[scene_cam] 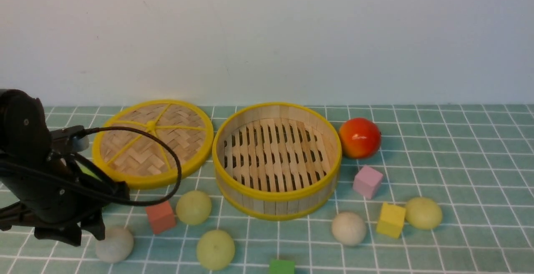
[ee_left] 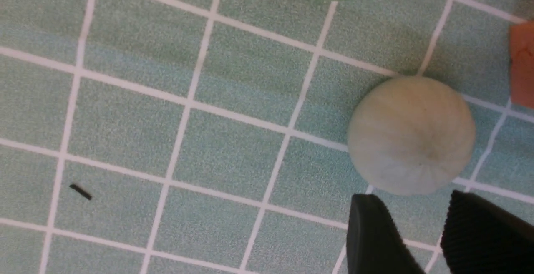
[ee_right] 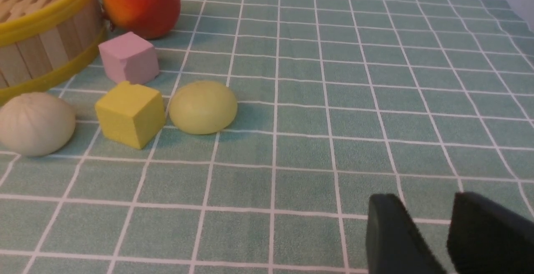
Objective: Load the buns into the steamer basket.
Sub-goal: Use the left arm to grab a steamed stuffed bun, then use the left arm to put the steamed stuffed bun into the steamer
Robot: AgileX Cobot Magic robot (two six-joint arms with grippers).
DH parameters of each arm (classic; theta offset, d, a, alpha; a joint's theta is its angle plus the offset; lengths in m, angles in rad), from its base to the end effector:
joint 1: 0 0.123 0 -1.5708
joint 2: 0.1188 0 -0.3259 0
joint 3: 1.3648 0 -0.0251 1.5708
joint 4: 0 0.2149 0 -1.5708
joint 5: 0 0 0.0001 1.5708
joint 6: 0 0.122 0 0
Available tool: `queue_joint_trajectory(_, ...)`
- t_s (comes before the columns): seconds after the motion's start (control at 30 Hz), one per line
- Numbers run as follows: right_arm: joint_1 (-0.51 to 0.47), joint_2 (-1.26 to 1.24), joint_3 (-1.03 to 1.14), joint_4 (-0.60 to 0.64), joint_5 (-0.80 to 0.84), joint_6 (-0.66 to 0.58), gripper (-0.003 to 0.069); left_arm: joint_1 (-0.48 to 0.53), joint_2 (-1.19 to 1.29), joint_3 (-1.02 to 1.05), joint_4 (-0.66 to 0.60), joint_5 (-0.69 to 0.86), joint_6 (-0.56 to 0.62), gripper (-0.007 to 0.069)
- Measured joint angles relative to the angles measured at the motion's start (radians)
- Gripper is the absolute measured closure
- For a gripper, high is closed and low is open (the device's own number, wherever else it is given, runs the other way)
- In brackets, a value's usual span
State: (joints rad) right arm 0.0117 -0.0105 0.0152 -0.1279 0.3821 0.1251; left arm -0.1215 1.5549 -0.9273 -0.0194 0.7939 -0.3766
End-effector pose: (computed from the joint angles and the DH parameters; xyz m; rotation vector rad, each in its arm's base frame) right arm 0.0047 -0.0058 0.1652 0.0279 1.8671 -0.0320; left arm 0.2570 -0.0331 0.2395 -0.3880 2.8883 -0.1072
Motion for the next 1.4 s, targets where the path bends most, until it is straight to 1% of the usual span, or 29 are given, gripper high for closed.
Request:
queue_joint_trajectory(0.07, 0.0, 0.0, 0.0, 0.0, 0.0, 0.0, 0.0421, -0.035, 0.001, 0.0, 0.01, -0.016, -0.007, 0.0352)
queue_joint_trajectory(0.13, 0.0, 0.0, 0.0, 0.0, 0.0, 0.0, 0.0421, -0.074, 0.005, 0.0, 0.038, -0.047, -0.054, 0.0351)
queue_joint_trajectory(0.23, 0.0, 0.0, 0.0, 0.0, 0.0, 0.0, 0.0421, -0.083, 0.015, 0.0, 0.081, -0.058, -0.118, 0.0351)
queue_joint_trajectory(0.33, 0.0, 0.0, 0.0, 0.0, 0.0, 0.0, 0.0421, -0.083, 0.034, 0.0, 0.115, -0.067, -0.152, 0.0351)
queue_joint_trajectory(0.5, 0.0, 0.0, 0.0, 0.0, 0.0, 0.0, 0.0421, -0.083, 0.07, -0.001, 0.118, -0.118, -0.158, 0.0351)
queue_joint_trajectory(0.9, 0.0, 0.0, 0.0, -0.001, 0.0, 0.0, 0.0421, -0.083, 0.143, -0.002, 0.103, -0.133, -0.158, 0.0366)
queue_joint_trajectory(0.97, 0.0, 0.0, 0.0, -0.001, 0.0, 0.0, 0.0421, -0.083, 0.144, -0.002, 0.103, -0.136, -0.158, 0.0391)
queue_joint_trajectory(1.03, 0.0, 0.0, 0.0, -0.001, 0.0, 0.0, 0.0421, -0.083, 0.144, -0.002, 0.103, -0.138, -0.158, 0.0435)
queue_joint_trajectory(1.07, 0.0, 0.0, 0.0, -0.001, 0.0, 0.0, 0.0421, -0.083, 0.144, -0.002, 0.103, -0.138, -0.158, 0.0463)
queue_joint_trajectory(1.13, 0.0, 0.0, 0.0, -0.001, 0.0, 0.0, 0.0421, -0.083, 0.144, -0.002, 0.103, -0.138, -0.158, 0.0546)
queue_joint_trajectory(1.23, 0.0, 0.0, 0.0, -0.001, 0.0, 0.0, 0.0421, -0.083, 0.141, -0.004, 0.103, -0.134, -0.153, 0.0619)
queue_joint_trajectory(1.37, 0.0, 0.0, 0.0, -0.001, 0.0, 0.0, 0.0421, -0.083, 0.139, -0.031, 0.103, -0.091, -0.121, 0.0627)
queue_joint_trajectory(1.4, 0.0, 0.0, 0.0, -0.001, 0.0, 0.0, 0.0421, -0.083, 0.139, -0.058, 0.103, -0.054, -0.107, 0.0627)
